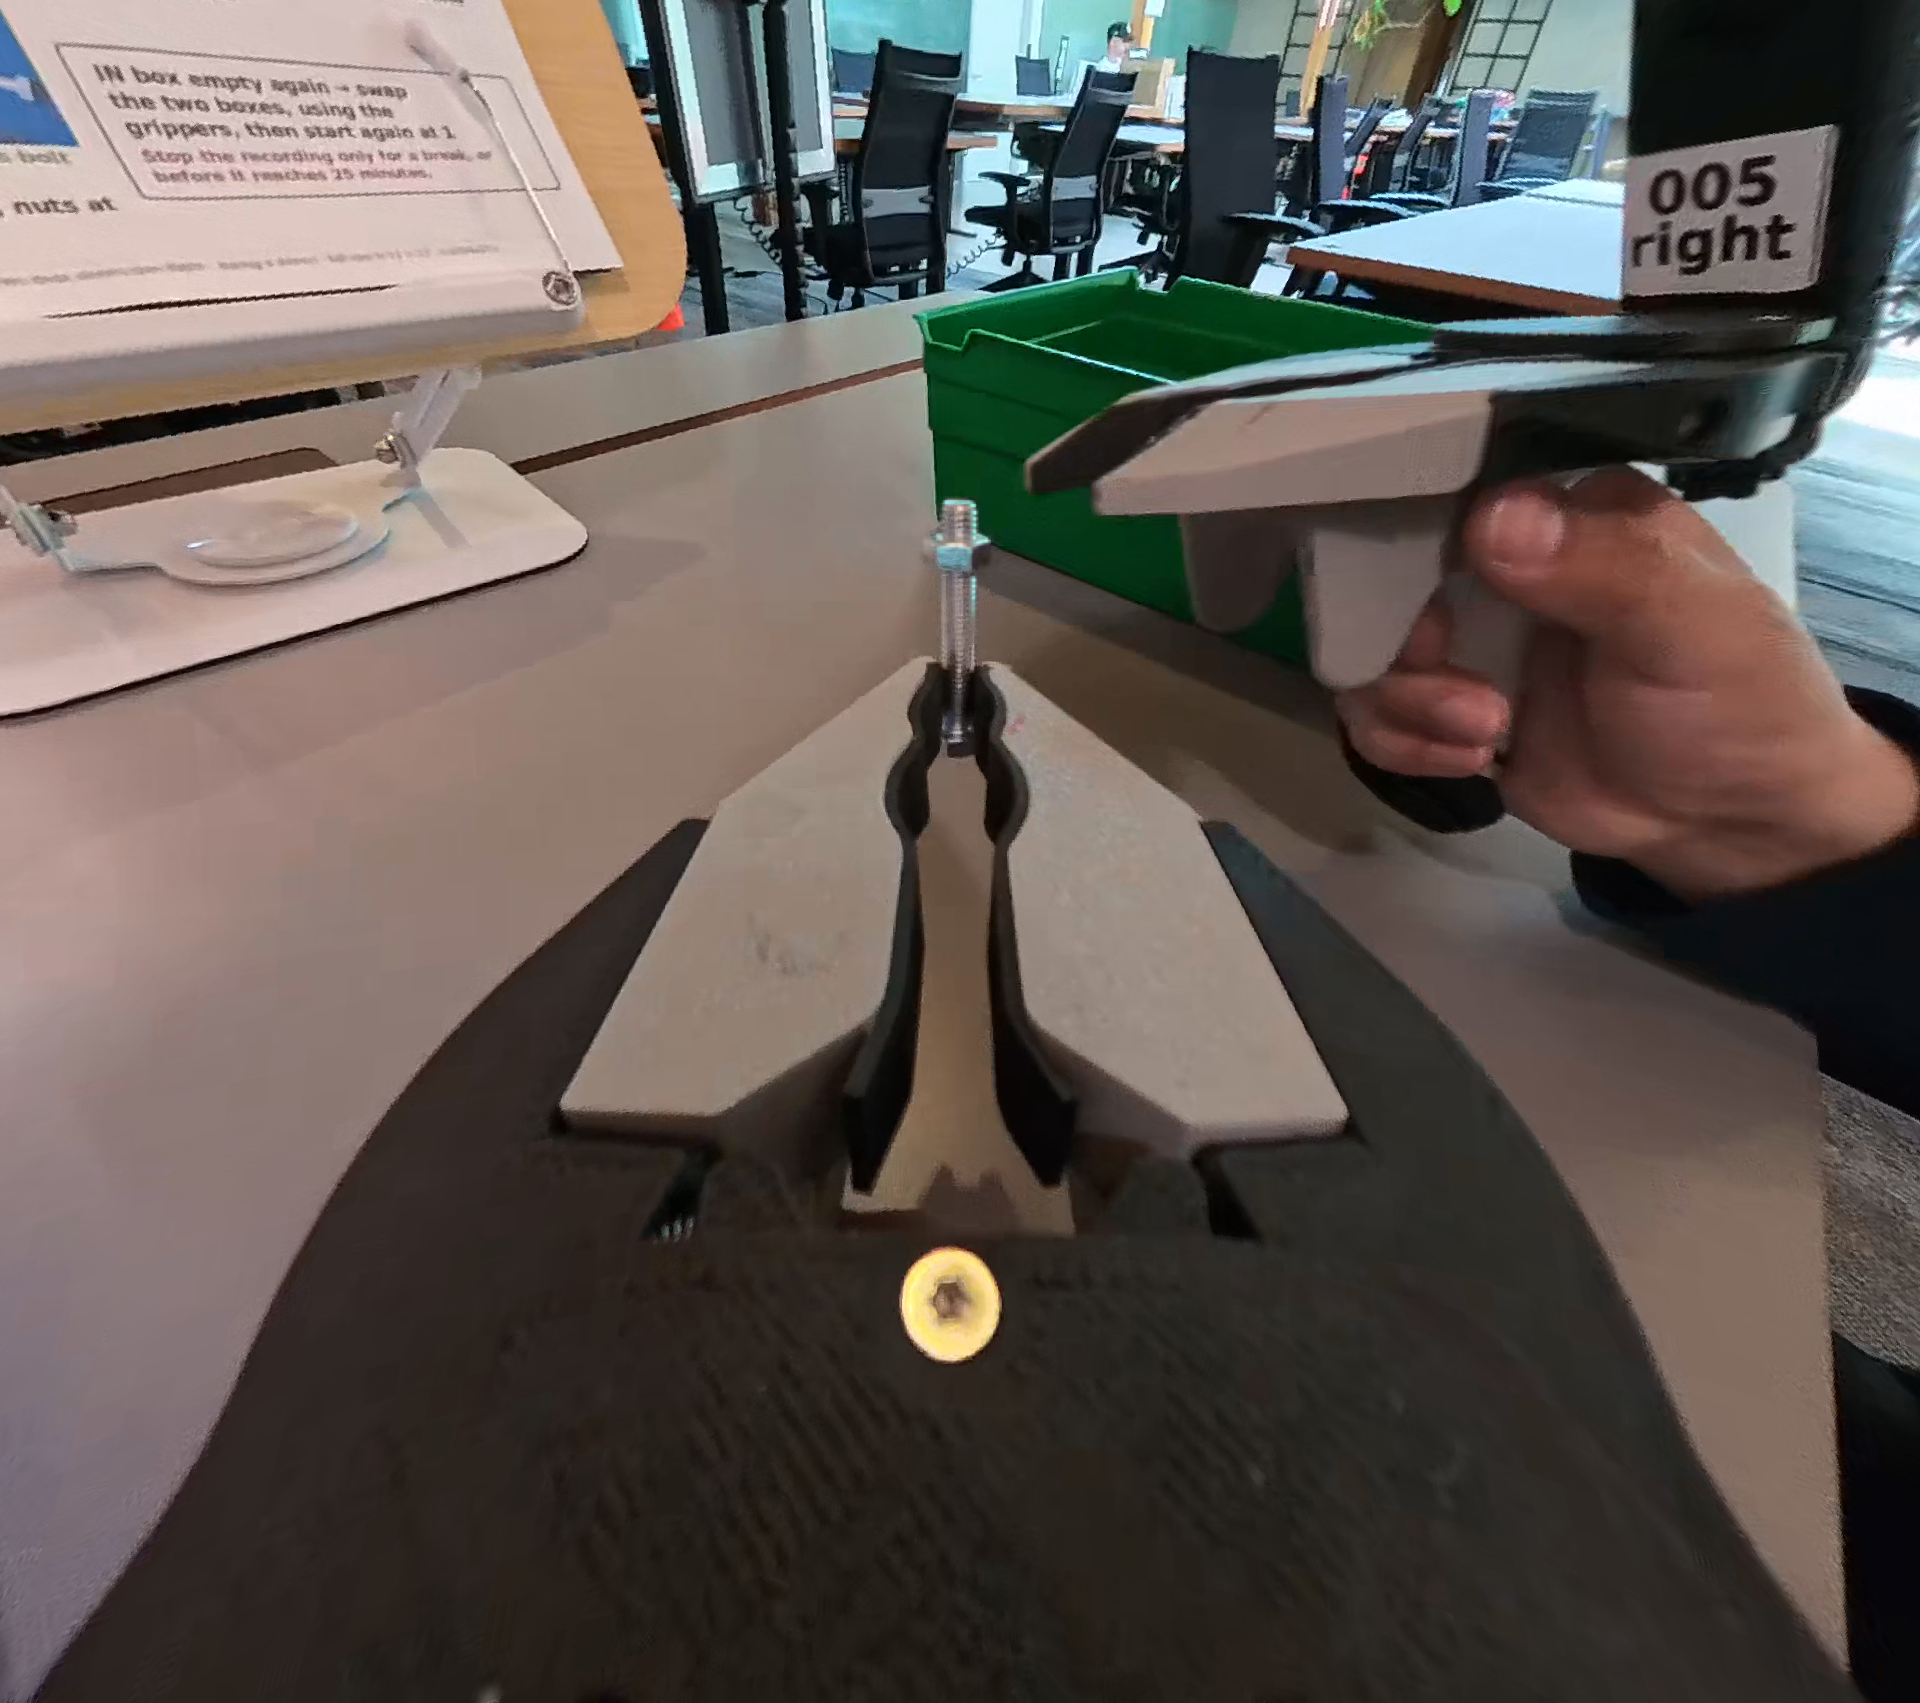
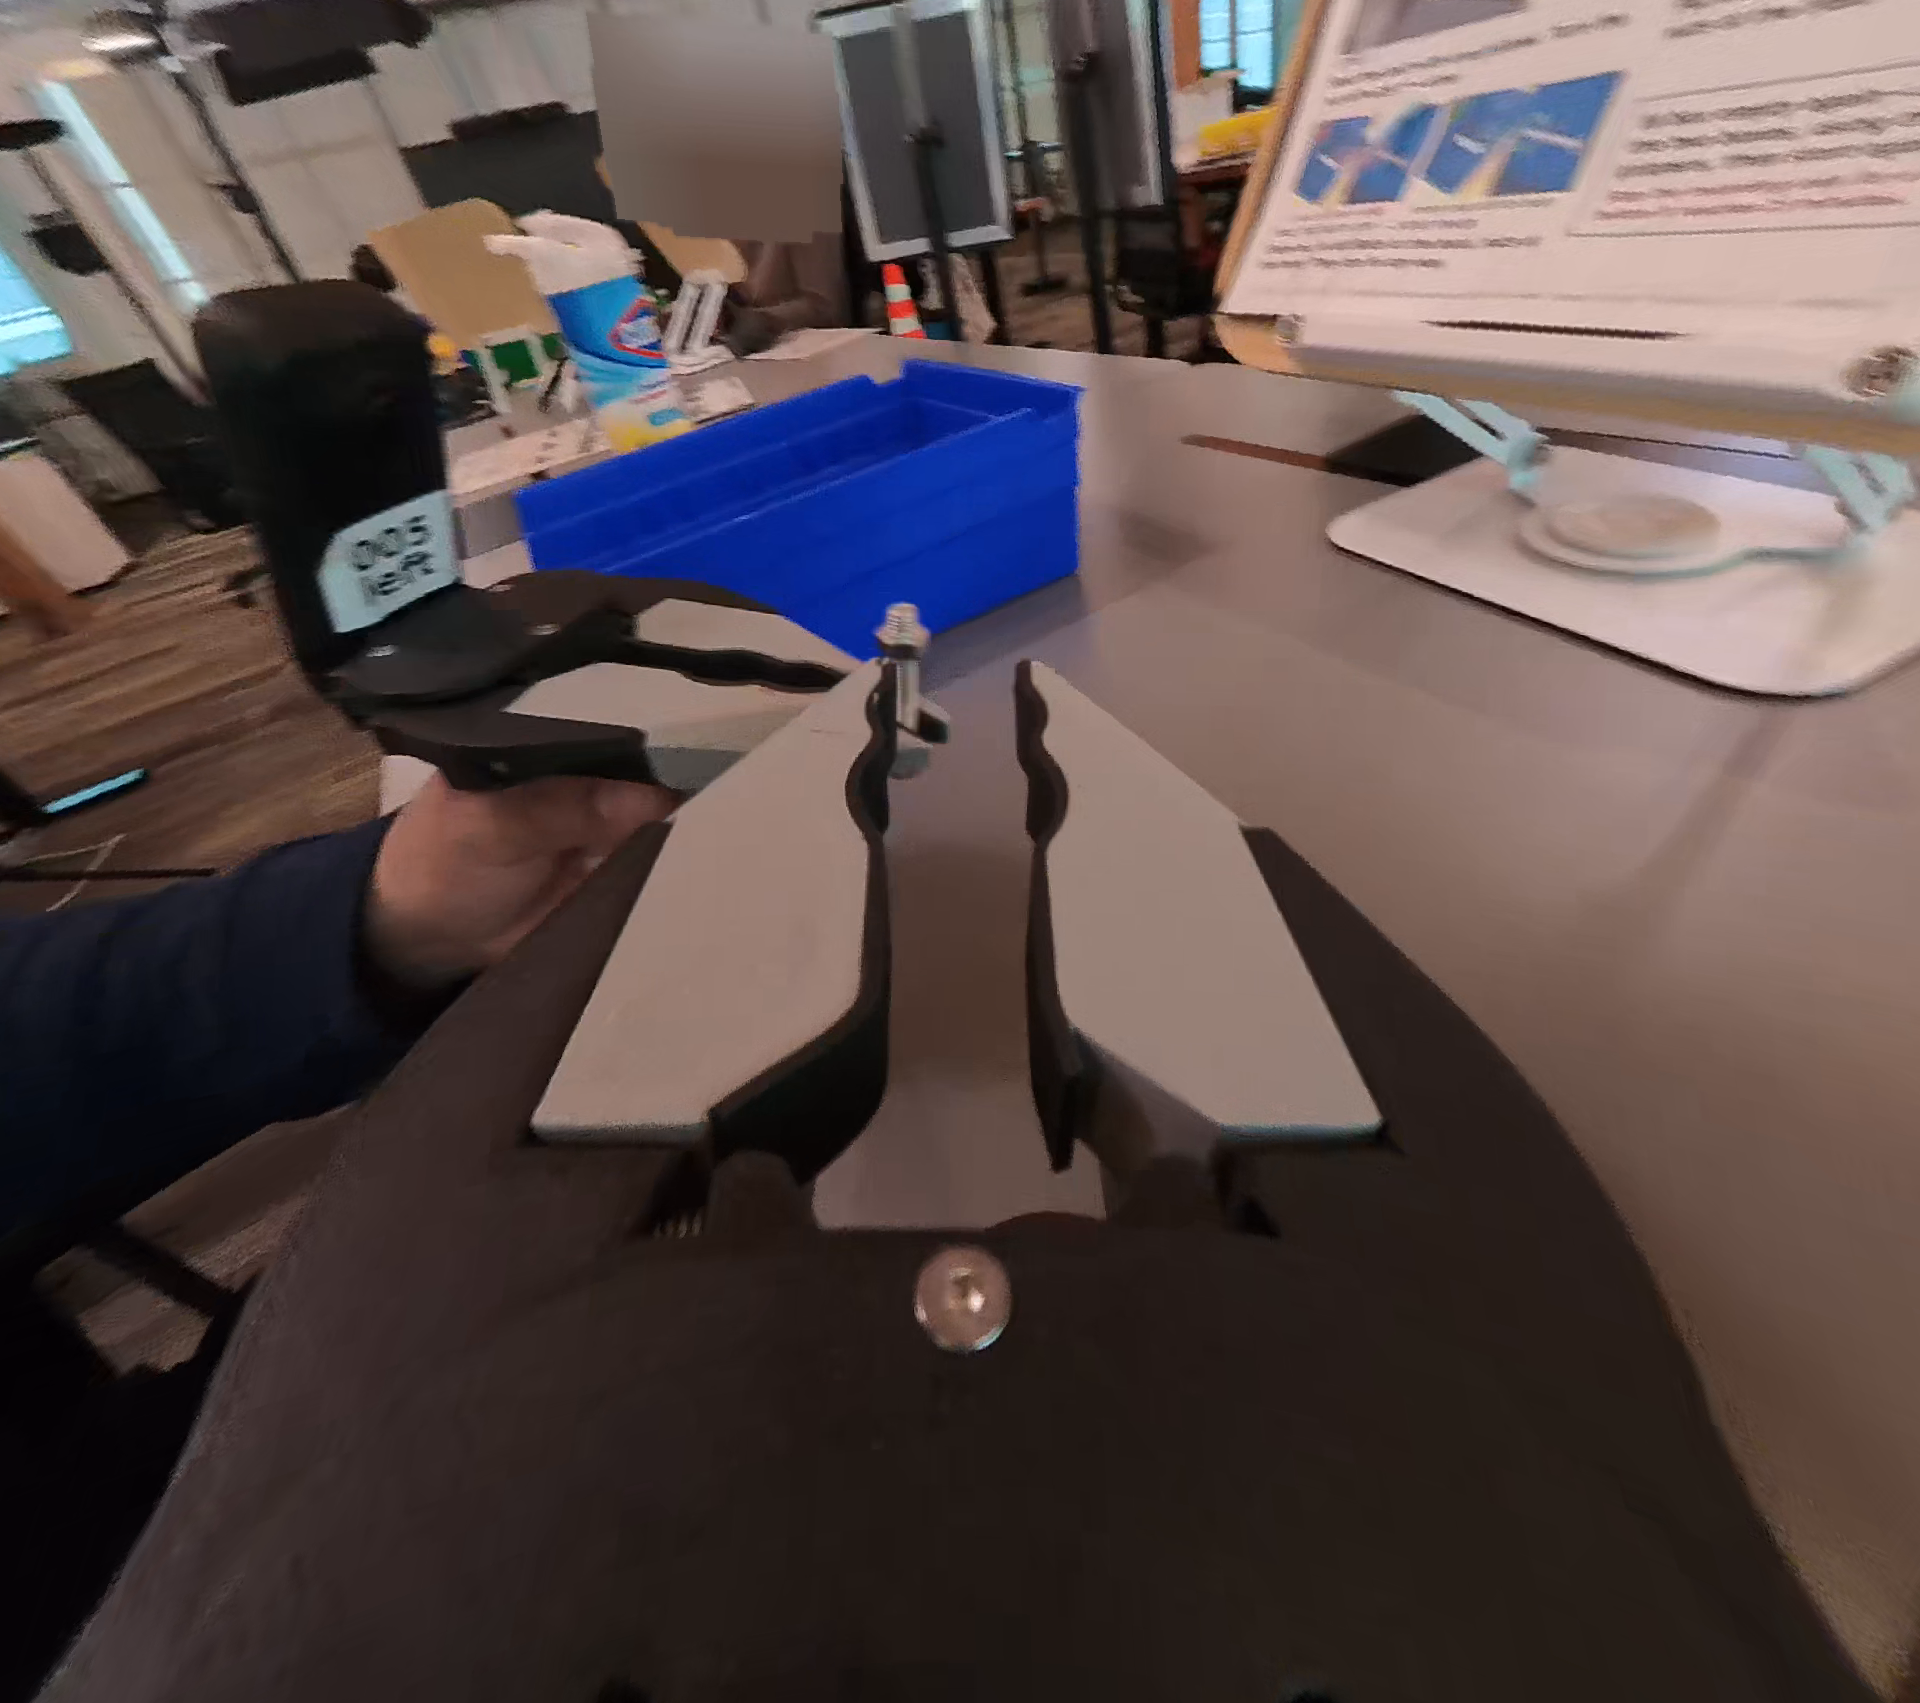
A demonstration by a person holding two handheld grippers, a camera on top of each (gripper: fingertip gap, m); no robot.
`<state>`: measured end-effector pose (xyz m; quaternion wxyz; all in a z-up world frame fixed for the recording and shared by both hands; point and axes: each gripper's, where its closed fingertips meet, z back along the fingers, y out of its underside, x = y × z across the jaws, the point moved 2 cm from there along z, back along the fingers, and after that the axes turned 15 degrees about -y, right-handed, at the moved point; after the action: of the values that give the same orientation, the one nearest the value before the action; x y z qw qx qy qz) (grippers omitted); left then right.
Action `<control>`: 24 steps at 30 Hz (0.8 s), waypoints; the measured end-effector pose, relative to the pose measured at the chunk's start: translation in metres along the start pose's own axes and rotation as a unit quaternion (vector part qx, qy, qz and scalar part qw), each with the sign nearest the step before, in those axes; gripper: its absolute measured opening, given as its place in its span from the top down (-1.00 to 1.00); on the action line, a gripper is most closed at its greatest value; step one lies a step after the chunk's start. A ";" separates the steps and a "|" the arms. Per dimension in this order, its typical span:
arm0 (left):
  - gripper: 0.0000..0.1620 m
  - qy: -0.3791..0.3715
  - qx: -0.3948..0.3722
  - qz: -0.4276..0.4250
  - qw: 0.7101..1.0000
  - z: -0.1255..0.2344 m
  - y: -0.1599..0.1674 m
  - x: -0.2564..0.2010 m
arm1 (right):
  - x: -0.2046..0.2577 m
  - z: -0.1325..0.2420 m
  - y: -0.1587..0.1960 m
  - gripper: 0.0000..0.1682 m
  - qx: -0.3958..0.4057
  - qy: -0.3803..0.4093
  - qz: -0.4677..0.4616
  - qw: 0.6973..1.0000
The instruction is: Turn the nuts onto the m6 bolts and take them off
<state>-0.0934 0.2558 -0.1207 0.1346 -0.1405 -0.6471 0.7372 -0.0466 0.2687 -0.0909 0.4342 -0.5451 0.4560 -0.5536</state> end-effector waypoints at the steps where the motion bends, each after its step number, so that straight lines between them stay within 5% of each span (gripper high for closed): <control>1: 0.97 0.007 -0.002 -0.004 1.000 0.000 0.000 -0.003 | 0.006 -0.004 0.001 0.71 0.005 -0.015 0.004 1.000; 4: 0.97 0.023 0.009 -0.026 0.999 -0.002 0.006 -0.013 | 0.016 -0.015 0.007 0.59 0.026 -0.033 0.022 0.999; 8: 0.97 0.005 -0.005 -0.054 0.998 -0.001 0.003 -0.015 | -0.007 -0.005 0.011 0.62 0.046 0.044 0.019 0.998; 10: 0.97 -0.009 -0.016 -0.020 1.000 0.000 -0.003 -0.003 | -0.023 0.008 0.009 0.82 0.035 0.095 0.011 0.995; 15: 0.97 0.002 -0.010 -0.024 1.000 0.000 -0.001 -0.006 | 0.006 -0.005 0.000 0.66 0.001 -0.004 0.015 1.000; 24: 0.97 0.020 -0.021 -0.041 0.999 0.001 -0.002 -0.016 | 0.017 -0.011 0.001 0.62 -0.004 -0.054 -0.007 0.998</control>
<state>-0.0791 0.2486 -0.1181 0.1753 -0.1313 -0.6646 0.7144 -0.0586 0.2523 -0.0883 0.4523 -0.5792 0.4300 -0.5245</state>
